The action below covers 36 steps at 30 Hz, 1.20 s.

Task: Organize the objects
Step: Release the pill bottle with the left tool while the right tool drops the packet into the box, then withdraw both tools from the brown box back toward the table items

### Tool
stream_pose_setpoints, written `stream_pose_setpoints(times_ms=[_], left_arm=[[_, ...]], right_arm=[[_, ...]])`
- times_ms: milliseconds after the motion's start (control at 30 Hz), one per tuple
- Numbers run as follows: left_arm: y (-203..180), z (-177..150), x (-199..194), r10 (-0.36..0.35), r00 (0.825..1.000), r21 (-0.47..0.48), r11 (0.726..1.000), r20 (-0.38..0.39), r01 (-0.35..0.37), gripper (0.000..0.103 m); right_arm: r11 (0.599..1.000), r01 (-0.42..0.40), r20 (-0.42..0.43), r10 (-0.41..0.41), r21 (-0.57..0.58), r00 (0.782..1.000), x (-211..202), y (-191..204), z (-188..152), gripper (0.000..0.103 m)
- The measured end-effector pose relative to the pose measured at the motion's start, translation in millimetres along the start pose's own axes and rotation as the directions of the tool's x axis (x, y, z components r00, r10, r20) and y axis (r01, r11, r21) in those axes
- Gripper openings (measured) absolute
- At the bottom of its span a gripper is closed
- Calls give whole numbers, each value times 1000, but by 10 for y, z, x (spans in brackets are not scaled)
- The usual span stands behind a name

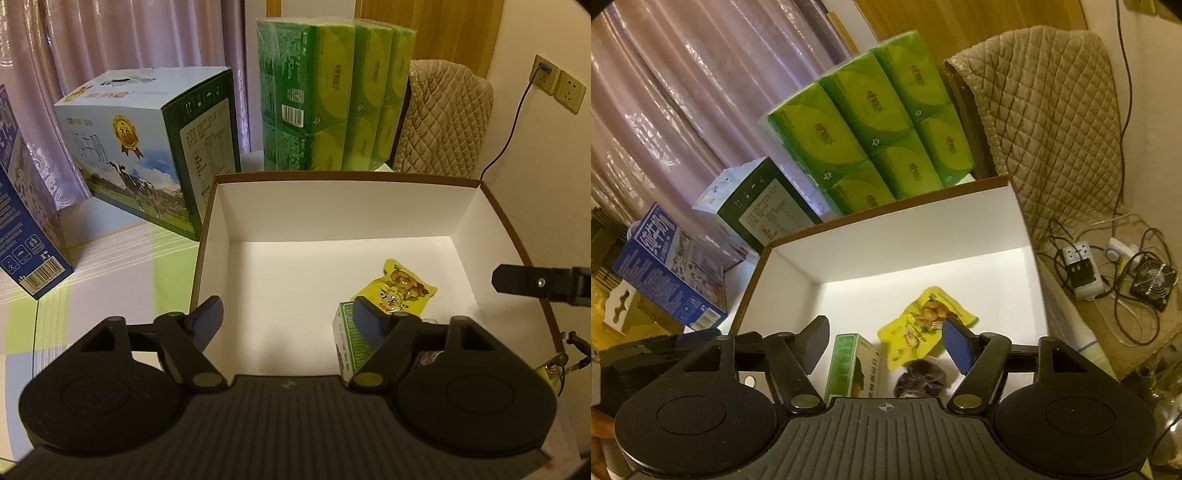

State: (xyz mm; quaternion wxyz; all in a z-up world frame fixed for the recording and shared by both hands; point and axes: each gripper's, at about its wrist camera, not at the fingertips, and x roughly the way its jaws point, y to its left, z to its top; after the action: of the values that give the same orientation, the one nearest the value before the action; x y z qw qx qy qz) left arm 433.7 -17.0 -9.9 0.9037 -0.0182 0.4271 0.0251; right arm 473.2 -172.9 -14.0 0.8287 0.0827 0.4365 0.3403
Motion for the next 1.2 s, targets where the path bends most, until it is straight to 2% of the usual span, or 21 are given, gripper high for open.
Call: stream_pose_setpoints(times_ms=[633, 933, 1200], left_arm=[[-22, -301, -764, -33, 997, -11, 999, 72, 34, 80], [35, -589, -1134, -37, 995, -11, 999, 91, 38, 80], [162, -939, -1344, -41, 997, -32, 999, 67, 43, 81]], right_arm=[[999, 1, 35, 1, -49, 999, -601, 237, -365, 68], [999, 7, 28, -5, -45, 1000, -824, 345, -642, 68], [999, 31, -1, -32, -44, 1000, -966, 422, -982, 68]])
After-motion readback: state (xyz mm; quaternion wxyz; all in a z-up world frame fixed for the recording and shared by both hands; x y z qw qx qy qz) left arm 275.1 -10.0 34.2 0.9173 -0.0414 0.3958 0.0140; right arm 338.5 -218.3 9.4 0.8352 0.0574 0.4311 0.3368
